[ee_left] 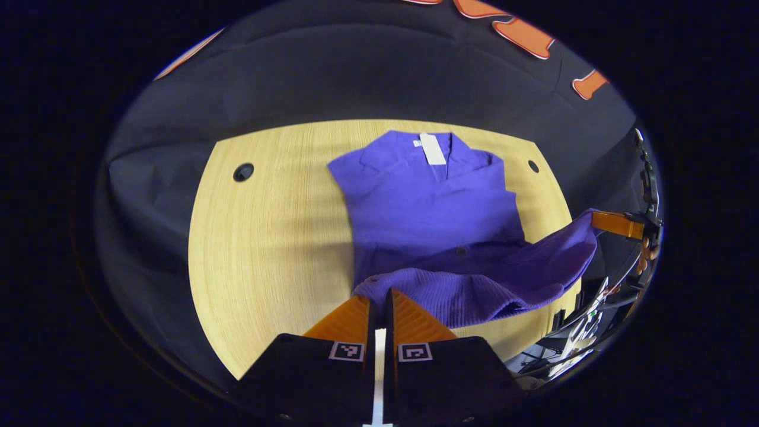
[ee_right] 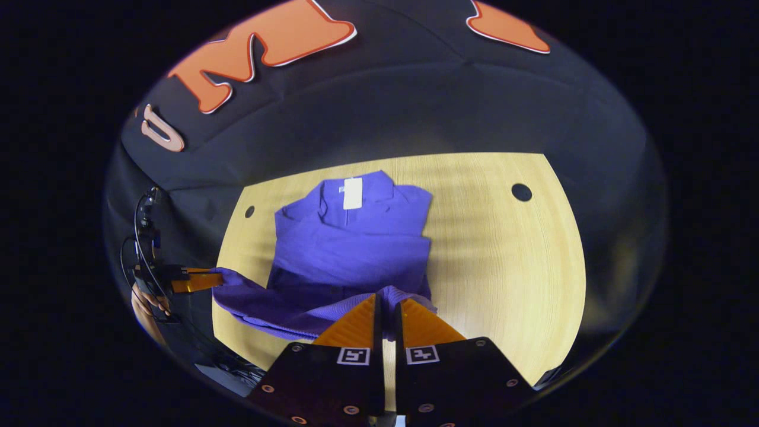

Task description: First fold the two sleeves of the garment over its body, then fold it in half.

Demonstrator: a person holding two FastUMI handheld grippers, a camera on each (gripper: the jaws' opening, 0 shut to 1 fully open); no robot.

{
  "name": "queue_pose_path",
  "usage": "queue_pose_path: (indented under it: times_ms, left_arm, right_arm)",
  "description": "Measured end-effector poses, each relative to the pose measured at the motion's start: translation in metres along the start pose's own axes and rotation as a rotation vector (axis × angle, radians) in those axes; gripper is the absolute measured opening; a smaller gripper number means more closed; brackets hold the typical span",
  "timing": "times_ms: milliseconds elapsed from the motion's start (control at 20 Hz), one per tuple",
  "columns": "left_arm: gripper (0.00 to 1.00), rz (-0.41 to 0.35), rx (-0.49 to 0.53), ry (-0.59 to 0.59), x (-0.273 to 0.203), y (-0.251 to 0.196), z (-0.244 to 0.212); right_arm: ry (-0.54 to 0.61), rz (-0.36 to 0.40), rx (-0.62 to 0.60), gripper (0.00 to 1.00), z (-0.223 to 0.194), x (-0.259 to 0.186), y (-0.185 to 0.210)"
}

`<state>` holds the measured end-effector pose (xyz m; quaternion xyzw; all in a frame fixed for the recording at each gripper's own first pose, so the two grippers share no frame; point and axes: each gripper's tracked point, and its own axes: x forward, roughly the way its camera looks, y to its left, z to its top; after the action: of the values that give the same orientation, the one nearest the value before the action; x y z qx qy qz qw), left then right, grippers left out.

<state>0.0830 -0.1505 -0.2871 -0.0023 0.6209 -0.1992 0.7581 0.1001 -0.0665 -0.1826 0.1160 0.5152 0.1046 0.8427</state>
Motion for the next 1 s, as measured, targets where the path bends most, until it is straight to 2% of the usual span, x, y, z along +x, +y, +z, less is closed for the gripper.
queue_pose_path:
  times_ms: [150, 400, 550, 800, 1000]
  left_arm:
    - [0.06, 0.023, 0.006, -0.03, 0.015, 0.013, 0.045]
    - [0.07, 0.099, 0.032, -0.045, 0.061, 0.038, 0.108]
    - [0.06, 0.114, 0.049, -0.056, 0.078, 0.042, 0.139]
    - [0.06, 0.172, 0.128, -0.062, 0.111, 0.053, 0.171]
    - [0.06, 0.207, 0.11, -0.158, 0.123, 0.066, 0.193]
  right_arm:
    - [-0.028, 0.007, 0.014, 0.08, 0.039, 0.012, 0.002]
    - [-0.049, -0.002, 0.07, 0.07, 0.093, 0.058, -0.01]
    - [-0.048, 0.003, 0.103, 0.08, 0.119, 0.093, -0.011]
    - [-0.044, 0.044, 0.179, 0.07, 0.141, 0.139, -0.011]
    - [-0.089, 0.06, 0.249, 0.08, 0.153, 0.159, -0.016]
